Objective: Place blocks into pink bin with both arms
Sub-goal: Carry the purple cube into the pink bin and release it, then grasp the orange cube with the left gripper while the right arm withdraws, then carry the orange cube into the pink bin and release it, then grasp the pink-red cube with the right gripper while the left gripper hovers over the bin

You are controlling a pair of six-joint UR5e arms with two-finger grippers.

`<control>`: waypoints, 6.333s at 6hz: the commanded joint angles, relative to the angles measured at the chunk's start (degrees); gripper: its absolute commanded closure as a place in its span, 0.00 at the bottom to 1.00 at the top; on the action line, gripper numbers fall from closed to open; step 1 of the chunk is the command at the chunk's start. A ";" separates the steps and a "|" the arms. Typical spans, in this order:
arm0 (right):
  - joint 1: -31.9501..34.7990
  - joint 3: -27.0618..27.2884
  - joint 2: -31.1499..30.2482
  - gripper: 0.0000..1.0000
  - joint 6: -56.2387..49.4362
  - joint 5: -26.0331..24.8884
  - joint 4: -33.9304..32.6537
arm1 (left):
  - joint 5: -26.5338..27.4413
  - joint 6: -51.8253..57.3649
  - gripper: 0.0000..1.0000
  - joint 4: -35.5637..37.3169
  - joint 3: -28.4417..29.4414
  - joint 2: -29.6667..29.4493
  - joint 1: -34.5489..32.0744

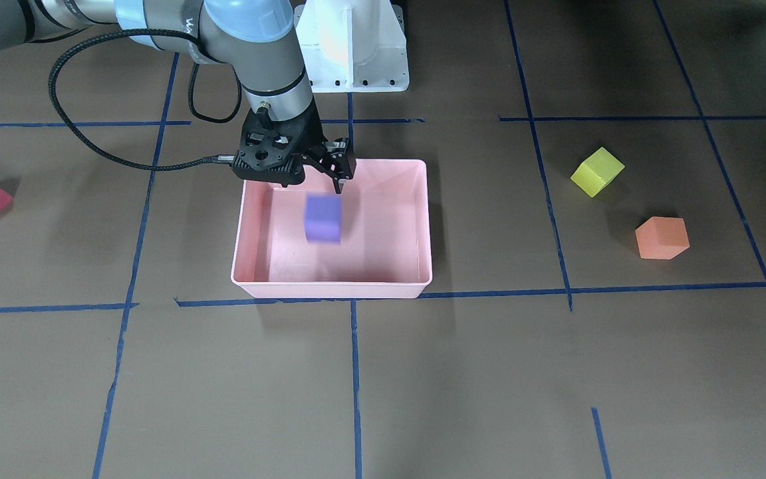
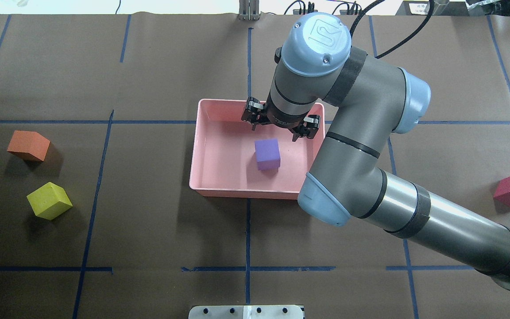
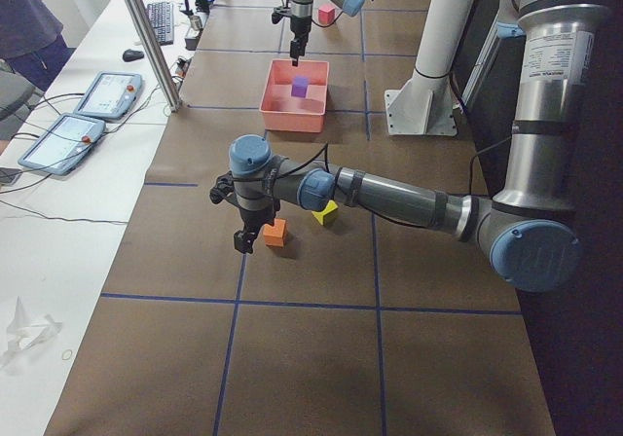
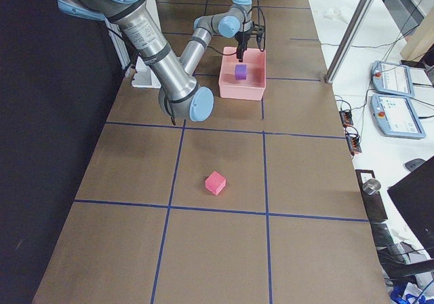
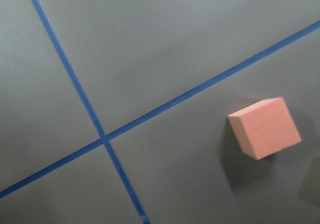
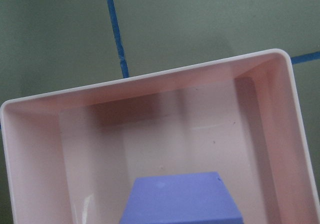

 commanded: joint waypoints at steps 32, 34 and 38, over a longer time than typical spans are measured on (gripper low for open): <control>25.35 -5.53 -57.61 0.01 -95.89 17.03 35.55 | 20.37 -76.91 0.00 11.15 -0.59 -42.69 42.25; 23.49 -5.82 -57.61 0.10 -95.63 15.97 35.55 | 20.28 -76.82 0.00 11.15 -0.68 -42.51 42.25; 23.65 -0.66 -56.30 0.75 -80.85 19.19 34.76 | 19.76 -74.38 0.00 11.76 -3.12 -39.20 41.90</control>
